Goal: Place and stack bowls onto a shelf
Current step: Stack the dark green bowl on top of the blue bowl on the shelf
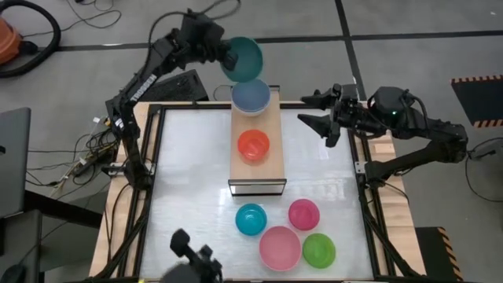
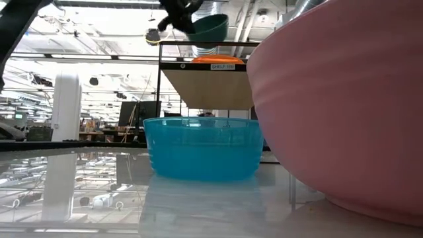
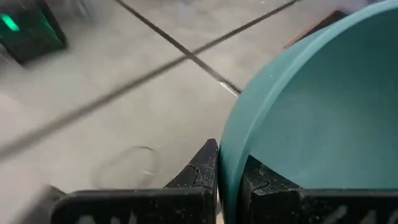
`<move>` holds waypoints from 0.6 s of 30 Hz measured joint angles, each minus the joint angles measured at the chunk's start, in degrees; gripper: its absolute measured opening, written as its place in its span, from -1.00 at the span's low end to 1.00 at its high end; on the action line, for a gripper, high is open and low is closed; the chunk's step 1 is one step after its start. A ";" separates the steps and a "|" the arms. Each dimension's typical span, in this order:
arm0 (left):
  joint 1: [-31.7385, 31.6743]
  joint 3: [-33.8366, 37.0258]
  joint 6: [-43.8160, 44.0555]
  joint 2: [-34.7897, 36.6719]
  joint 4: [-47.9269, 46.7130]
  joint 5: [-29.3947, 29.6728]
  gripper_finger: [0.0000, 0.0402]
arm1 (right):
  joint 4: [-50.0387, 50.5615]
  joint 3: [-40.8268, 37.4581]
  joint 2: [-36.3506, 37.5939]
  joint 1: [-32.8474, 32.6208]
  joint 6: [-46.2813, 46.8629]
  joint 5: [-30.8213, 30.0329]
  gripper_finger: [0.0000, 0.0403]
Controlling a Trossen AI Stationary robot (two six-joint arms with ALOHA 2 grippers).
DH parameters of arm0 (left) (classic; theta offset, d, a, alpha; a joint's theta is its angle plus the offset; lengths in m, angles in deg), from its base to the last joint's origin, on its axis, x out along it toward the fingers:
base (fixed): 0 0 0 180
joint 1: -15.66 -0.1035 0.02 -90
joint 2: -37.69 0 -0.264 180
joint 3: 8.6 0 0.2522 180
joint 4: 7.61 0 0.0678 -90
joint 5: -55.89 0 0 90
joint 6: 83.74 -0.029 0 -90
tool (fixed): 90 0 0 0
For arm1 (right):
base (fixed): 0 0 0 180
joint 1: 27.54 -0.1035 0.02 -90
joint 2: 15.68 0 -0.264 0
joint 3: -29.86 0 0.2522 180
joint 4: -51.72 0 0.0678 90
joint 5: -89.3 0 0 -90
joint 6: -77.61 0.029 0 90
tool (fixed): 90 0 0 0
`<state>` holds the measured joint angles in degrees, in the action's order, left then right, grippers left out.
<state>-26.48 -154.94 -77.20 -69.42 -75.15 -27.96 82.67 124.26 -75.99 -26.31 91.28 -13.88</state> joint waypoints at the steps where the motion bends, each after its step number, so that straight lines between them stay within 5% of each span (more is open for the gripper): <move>1: -1.32 -0.01 1.92 -0.53 -0.15 -2.64 -1.00 | 0.18 -0.04 -0.06 0.02 0.00 -0.05 0.66; 11: -2.61 0.05 2.64 -7.77 -8.17 -12.04 -1.00 | 2.44 -0.04 -0.01 0.48 -0.22 -0.34 0.66; 18: -1.73 0.10 1.50 -8.41 -9.95 -11.69 -1.00 | 3.61 -0.04 0.00 0.56 -0.24 -0.40 0.66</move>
<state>-28.21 -154.85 -75.70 -77.84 -85.10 -39.65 86.28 124.22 -75.99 -25.75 91.04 -14.28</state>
